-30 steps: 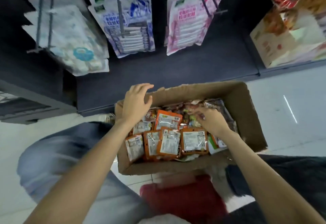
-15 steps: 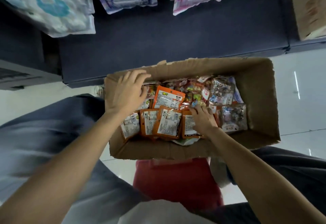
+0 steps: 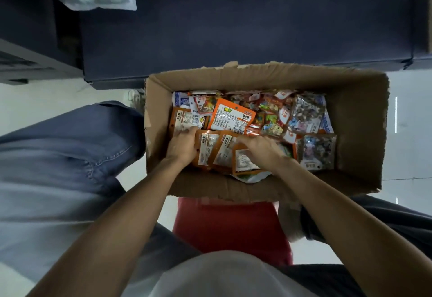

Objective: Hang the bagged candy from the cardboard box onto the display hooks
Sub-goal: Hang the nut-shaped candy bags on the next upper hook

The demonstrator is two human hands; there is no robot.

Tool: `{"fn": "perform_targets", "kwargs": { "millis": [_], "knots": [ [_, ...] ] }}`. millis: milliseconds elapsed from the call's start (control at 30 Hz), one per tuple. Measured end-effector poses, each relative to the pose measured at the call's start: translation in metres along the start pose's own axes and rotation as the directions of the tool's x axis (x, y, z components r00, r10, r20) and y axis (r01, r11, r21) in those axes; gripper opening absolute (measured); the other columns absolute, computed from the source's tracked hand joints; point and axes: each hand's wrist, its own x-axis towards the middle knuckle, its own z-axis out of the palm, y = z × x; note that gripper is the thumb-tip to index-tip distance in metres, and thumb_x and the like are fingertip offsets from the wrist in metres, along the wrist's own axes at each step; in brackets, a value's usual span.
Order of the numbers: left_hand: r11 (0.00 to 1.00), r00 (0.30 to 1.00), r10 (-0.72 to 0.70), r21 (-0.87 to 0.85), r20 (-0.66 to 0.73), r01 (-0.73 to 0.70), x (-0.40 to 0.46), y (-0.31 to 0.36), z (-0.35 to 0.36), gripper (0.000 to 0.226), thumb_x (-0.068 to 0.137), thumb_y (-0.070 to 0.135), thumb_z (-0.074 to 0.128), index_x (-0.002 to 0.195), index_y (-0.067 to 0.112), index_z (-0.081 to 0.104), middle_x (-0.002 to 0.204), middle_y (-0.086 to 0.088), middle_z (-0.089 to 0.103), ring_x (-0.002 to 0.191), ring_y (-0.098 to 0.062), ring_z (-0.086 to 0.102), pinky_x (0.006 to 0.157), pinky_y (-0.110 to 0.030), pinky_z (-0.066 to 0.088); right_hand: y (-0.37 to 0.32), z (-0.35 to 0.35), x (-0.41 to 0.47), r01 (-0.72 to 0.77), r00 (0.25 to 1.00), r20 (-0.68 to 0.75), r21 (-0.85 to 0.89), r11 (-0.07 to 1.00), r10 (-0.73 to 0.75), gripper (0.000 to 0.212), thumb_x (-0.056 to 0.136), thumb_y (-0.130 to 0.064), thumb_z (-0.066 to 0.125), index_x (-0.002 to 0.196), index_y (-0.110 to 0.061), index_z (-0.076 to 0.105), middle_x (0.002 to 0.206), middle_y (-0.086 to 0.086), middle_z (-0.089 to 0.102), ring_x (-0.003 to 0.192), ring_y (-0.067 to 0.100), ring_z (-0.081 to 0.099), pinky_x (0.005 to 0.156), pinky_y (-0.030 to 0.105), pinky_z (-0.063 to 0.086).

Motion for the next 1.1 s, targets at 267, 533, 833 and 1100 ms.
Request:
{"fn": "perform_targets", "kwargs": {
  "millis": [267, 533, 833, 1100],
  "knots": [
    [0.97, 0.977, 0.164, -0.157, -0.137, -0.185, 0.009, 0.027, -0.023, 0.043, 0.092, 0.013, 0.057, 0.133, 0.024, 0.049, 0.118, 0.002, 0.065, 0.109, -0.014, 0.061, 0.088, -0.028, 0.047, -0.019, 0.006, 0.035, -0.113, 0.993, -0.019, 0.174, 0.978, 0.118, 0.074, 0.086, -0.012, 0.069, 0.145, -0.016, 0.026, 0.145, 0.01, 0.03, 0.132, 0.03, 0.035, 0.099, 0.04, 0.042],
    [0.993, 0.994, 0.104, -0.061, 0.036, -0.102, 0.008, 0.026, -0.009, 0.043, 0.087, 0.047, 0.061, 0.123, 0.023, 0.056, 0.117, 0.003, 0.066, 0.105, -0.016, 0.062, 0.085, -0.033, 0.05, -0.007, 0.017, 0.012, -0.117, 0.992, -0.034, 0.113, 0.987, 0.122, 0.042, 0.093, -0.026, 0.061, 0.132, -0.017, 0.05, 0.131, 0.005, 0.055, 0.12, 0.027, 0.051, 0.096, 0.036, 0.041],
    [0.978, 0.972, 0.169, -0.092, -0.162, -0.185, -0.011, 0.034, -0.037, 0.024, 0.092, 0.025, 0.06, 0.114, 0.014, 0.062, 0.109, -0.003, 0.068, 0.096, -0.018, 0.064, 0.077, -0.026, 0.047, 0.008, 0.004, -0.02, -0.247, 0.941, -0.159, 0.282, 0.927, 0.299, 0.035, 0.09, -0.027, 0.064, 0.124, -0.017, 0.061, 0.112, 0.005, 0.068, 0.102, 0.025, 0.063, 0.085, 0.036, 0.052],
    [0.956, 0.92, 0.036, -0.254, -0.39, -0.145, -0.037, 0.039, -0.072, 0.024, 0.09, 0.023, 0.064, 0.113, 0.016, 0.064, 0.107, -0.002, 0.07, 0.095, -0.017, 0.067, 0.087, -0.034, 0.054, 0.0, -0.026, -0.074, -0.15, 0.704, -0.528, 0.543, 0.826, 0.475, 0.016, 0.086, -0.02, 0.07, 0.089, -0.004, 0.07, 0.075, 0.007, 0.066, 0.067, 0.026, 0.062, 0.058, 0.029, 0.045]
  ]
}}
